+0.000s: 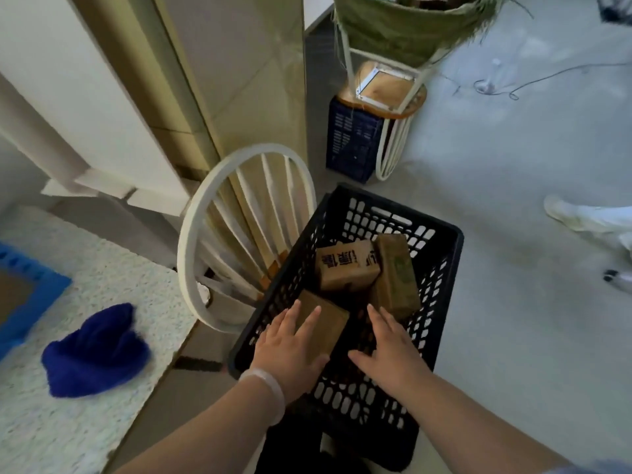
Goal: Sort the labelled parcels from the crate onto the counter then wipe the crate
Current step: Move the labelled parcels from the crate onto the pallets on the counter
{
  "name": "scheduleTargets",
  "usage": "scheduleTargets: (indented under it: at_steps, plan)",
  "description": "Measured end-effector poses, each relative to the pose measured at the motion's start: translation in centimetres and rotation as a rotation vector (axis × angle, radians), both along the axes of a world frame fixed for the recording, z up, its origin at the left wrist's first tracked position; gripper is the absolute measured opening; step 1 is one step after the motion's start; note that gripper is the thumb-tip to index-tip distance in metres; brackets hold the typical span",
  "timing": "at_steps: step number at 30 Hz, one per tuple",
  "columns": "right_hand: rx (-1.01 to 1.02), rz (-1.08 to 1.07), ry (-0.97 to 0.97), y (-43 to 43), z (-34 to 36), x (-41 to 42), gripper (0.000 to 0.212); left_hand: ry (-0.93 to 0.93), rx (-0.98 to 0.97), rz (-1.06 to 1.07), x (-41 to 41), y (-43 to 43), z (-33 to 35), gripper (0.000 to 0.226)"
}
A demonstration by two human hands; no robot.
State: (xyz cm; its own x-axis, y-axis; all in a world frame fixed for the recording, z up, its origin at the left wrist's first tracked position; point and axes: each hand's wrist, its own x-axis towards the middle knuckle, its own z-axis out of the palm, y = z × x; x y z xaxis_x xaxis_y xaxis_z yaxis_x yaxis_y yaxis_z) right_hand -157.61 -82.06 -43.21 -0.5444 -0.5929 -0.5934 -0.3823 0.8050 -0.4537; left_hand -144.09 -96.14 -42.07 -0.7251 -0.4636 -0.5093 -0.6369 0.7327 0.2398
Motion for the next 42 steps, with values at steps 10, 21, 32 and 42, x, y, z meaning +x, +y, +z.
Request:
scheduleTargets:
  at_steps: [10, 21, 32, 42]
  plan:
    - [0.165, -0.238, -0.251, -4.2, -9.8, 2.1, 0.097, -0.299, 0.231, 0.012, -3.4, -4.5, -9.5, 0.085]
    - [0.060, -0.583, -0.558, -5.9, -16.0, 4.3, 0.065, -0.383, 0.193, 0.064, -4.0, -5.0, -14.2, 0.088]
    - [-0.017, -0.663, -0.601, -5.4, -15.8, 3.8, 0.064, -0.257, 0.235, 0.149, -4.1, -4.7, -14.7, 0.087]
    - [-0.206, -0.922, -0.537, -4.9, -10.5, 3.6, 0.060, -0.071, 0.253, 0.184, -4.8, -3.4, -11.3, 0.075]
